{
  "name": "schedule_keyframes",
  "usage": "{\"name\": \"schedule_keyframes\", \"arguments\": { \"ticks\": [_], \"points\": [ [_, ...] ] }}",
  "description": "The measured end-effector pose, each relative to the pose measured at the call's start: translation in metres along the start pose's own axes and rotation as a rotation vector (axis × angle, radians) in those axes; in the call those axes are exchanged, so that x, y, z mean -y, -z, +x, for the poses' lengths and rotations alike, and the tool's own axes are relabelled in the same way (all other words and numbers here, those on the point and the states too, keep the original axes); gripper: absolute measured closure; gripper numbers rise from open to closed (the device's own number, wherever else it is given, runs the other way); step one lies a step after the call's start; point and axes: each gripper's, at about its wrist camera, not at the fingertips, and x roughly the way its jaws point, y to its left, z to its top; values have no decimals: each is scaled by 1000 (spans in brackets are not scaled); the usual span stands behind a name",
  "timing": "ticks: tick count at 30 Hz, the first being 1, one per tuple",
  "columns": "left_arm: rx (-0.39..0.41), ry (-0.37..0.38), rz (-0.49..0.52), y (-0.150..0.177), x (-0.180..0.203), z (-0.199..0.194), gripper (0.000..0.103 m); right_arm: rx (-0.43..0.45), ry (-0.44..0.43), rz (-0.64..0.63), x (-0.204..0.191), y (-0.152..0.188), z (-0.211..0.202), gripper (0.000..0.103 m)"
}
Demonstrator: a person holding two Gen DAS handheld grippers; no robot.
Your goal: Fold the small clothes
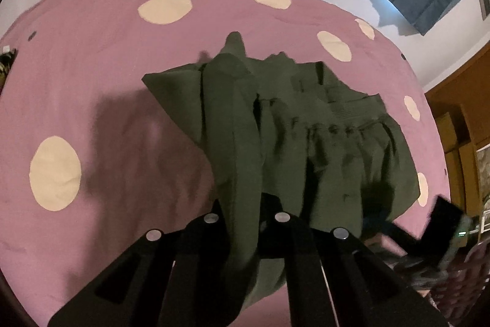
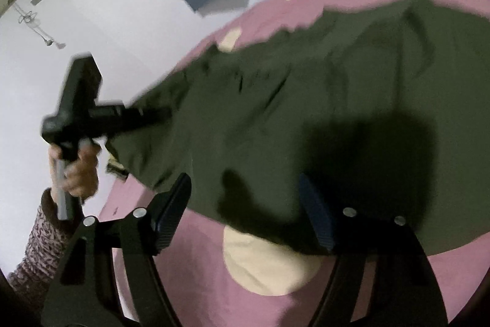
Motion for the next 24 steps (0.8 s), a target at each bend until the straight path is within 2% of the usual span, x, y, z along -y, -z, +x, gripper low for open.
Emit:
{"name": "schedule_keyframes", "arguments": {
  "ticks": [3,9,16,21,24],
  "points": [
    [4,-14,27,-3,19,-5,98,-71,17,-3,14,3,31,29],
    [11,-54,58,-16,66,-14,98,-83,-7,-9,15,-6,33,29],
    [0,-156,136,-26,136,-17,98,-65,-48,41,28,-2,10,29],
    [-24,-272,173,-25,193,5,98,-44,-23,18,35,-1,-16,29],
    [-9,-326,214,-21,223,19,98,-33,-18,29,44,-7,-26,29]
  ]
}}
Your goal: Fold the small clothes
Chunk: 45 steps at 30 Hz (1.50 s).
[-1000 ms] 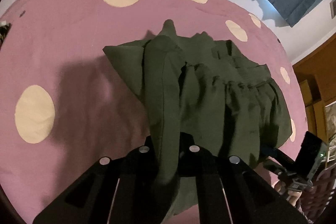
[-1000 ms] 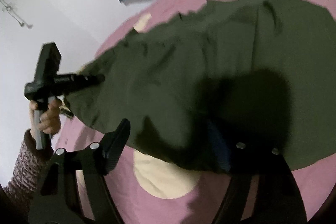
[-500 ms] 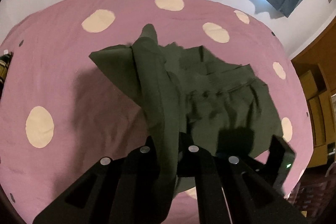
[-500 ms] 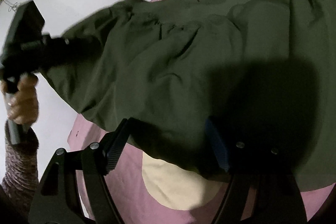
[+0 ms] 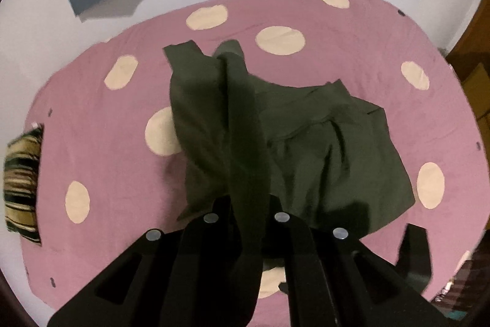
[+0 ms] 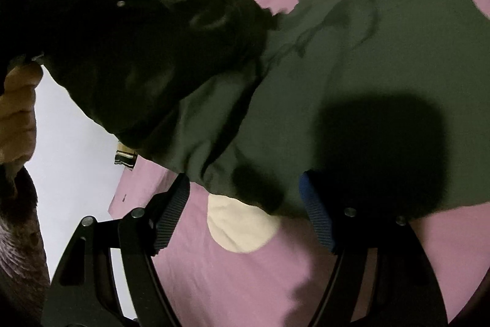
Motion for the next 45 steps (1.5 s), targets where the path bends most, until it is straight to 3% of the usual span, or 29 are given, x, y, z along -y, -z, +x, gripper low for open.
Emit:
{"name": "schedule_keyframes", "arguments": {
  "ticks": [8,16,31,34,39,45],
  "points": [
    [13,-81,70,1,70,24,98,11,12,52,28,14,-40,29],
    [-2,-106,87,12,113,59,98,3,29,97,51,40,-69,29],
    [64,-247,133,30,148,81,95,16,-10,87,60,56,-72,29],
    [76,-264,133,30,151,81,91,19,-22,84,64,56,-79,29],
    [102,-240,130,31,156,73,66,22,-28,80,65,55,-77,29],
    [158,-188,158,34,170,54,48,24,-27,69,64,56,-74,29]
  ]
}}
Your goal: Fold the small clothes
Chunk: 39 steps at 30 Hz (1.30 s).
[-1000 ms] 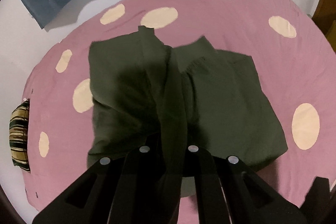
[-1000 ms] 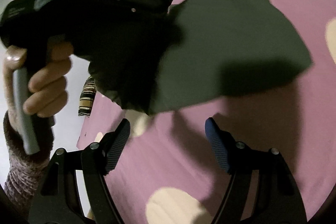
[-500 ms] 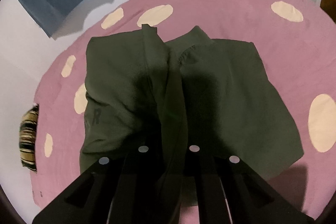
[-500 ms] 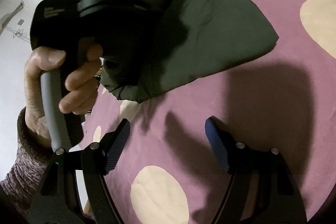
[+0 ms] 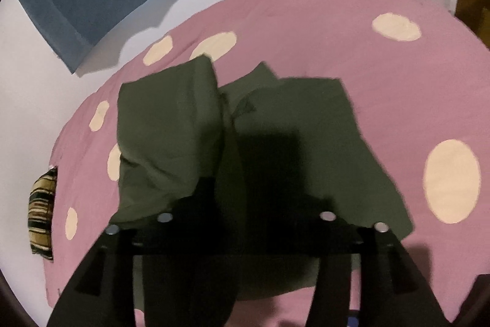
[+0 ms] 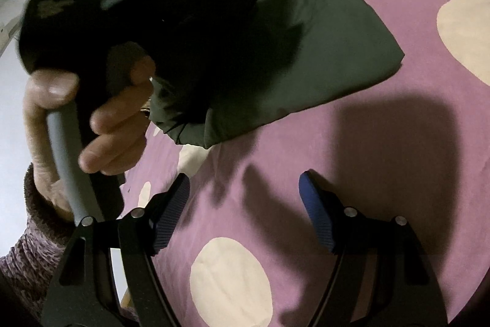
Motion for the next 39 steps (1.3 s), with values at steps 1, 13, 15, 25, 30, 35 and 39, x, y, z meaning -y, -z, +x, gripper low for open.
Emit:
{"name": "schedule_keyframes", "arguments": {
  "ticks": [1,13,15,25,30,35,39],
  "points": [
    [10,7,1,-1,1,-3,47,1,1,-2,-1,1,0,29],
    [276,119,-3,13,-26,-93,30,6,6,-32,-4,7,2,29],
    [342,145,-49,23,-52,-108,26,6,4,-31,-4,7,2,29],
    [404,170,-315,101,-191,-82,20,-5,2,-9,-4,5,-7,28],
    [374,210,-338,146,-211,-56,20,40,-39,27,-15,-9,-25,28],
    [359,262,-302,174,-202,-35,20,70,-128,74,-29,-55,-29,22],
    [329,272,-283,183,-191,-20,20,27,-109,82,-43,-103,0,22]
  ]
}}
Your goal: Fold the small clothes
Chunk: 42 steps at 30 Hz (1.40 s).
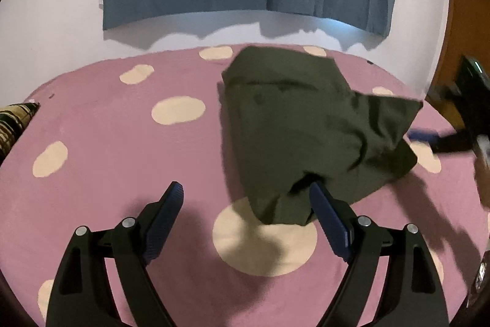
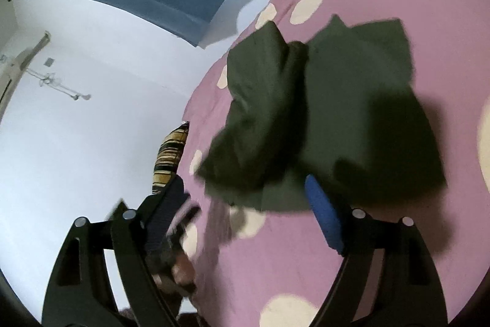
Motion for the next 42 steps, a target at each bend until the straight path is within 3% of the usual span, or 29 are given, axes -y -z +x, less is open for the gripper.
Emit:
{"name": "schedule_keyframes", "arguments": {
  "ticks": [7,9,11,14,17,23,29,34,42],
  "points": [
    [-11,-42,4,5,0,15,20,-131,225,-42,-13,-57,78,22],
    [-23,-45,-6,5,-1,21,20,-159,240,-40,-13,-61,91,36],
    [-33,-52,-11,5,-1,27,20,-189,269,-54,-11,-60,103,69],
    [-40,-53,-20,6,-2,33,20,-210,312,-98,-15,-60,113,87],
    [-39,-51,-15,7,1,35,20,-194,323,-128,-25,-61,111,97],
    [-48,-56,4,8,5,38,20,-90,222,-198,-70,-76,83,99],
    [-26,-58,17,-2,14,38,18,-29,210,-261,-94,-84,59,100],
    [-14,-51,82,-3,34,43,17,7,218,-180,-46,-89,31,100],
    [-76,-23,128,1,47,66,16,-3,199,36,75,-71,18,100]
  ]
}}
